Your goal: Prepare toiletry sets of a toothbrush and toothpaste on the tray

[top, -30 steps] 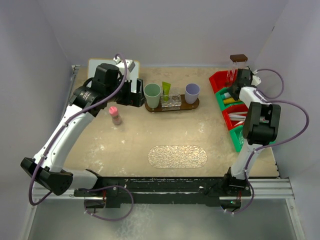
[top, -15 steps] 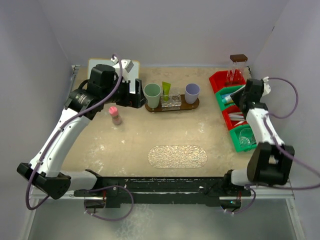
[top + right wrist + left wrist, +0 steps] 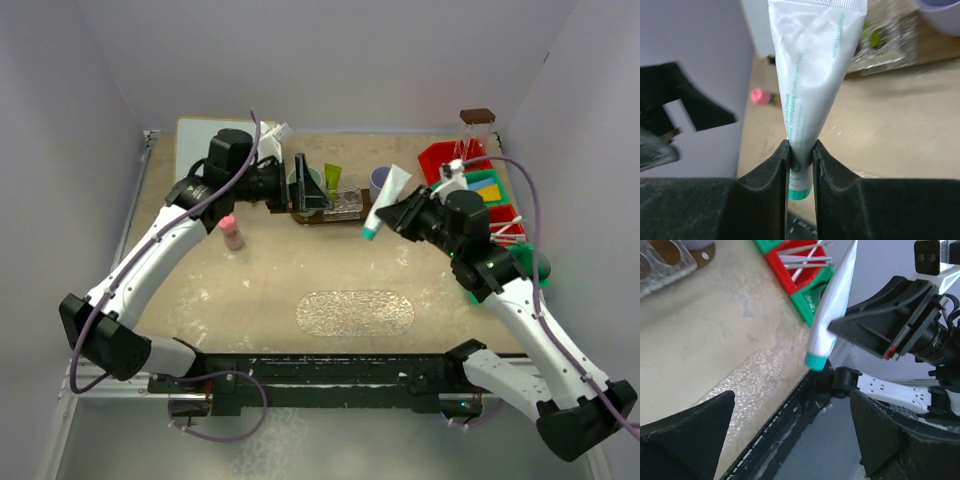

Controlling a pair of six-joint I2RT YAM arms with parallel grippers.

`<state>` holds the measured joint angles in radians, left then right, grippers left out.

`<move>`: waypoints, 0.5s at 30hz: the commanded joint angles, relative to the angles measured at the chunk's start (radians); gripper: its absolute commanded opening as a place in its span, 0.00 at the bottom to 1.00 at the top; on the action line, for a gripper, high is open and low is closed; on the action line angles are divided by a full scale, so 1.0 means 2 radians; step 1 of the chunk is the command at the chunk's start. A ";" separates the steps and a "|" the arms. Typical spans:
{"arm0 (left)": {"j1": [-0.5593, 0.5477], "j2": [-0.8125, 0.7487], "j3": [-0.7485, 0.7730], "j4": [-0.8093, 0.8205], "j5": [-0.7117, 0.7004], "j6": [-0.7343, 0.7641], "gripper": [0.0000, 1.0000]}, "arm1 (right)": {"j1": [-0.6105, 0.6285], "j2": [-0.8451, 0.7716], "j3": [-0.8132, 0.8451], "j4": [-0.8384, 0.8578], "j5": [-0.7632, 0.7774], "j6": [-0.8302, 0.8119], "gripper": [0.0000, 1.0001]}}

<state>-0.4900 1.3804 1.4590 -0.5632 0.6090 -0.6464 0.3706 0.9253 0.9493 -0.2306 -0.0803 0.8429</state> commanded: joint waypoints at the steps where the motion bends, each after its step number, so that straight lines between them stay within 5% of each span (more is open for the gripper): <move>1: -0.023 0.006 -0.033 0.097 0.071 -0.074 0.93 | 0.084 0.013 0.016 0.068 0.033 0.081 0.23; 8: -0.036 0.015 -0.034 0.048 0.042 -0.040 1.00 | 0.135 0.073 0.065 0.108 0.055 0.116 0.23; 15: -0.054 0.031 -0.012 -0.012 -0.013 0.008 0.89 | 0.147 0.094 0.083 0.105 0.048 0.138 0.23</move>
<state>-0.5766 1.4273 1.3796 -0.5240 0.6537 -0.7105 0.6556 1.1198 1.0428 -0.1047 -0.0036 1.0714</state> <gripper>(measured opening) 0.909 0.238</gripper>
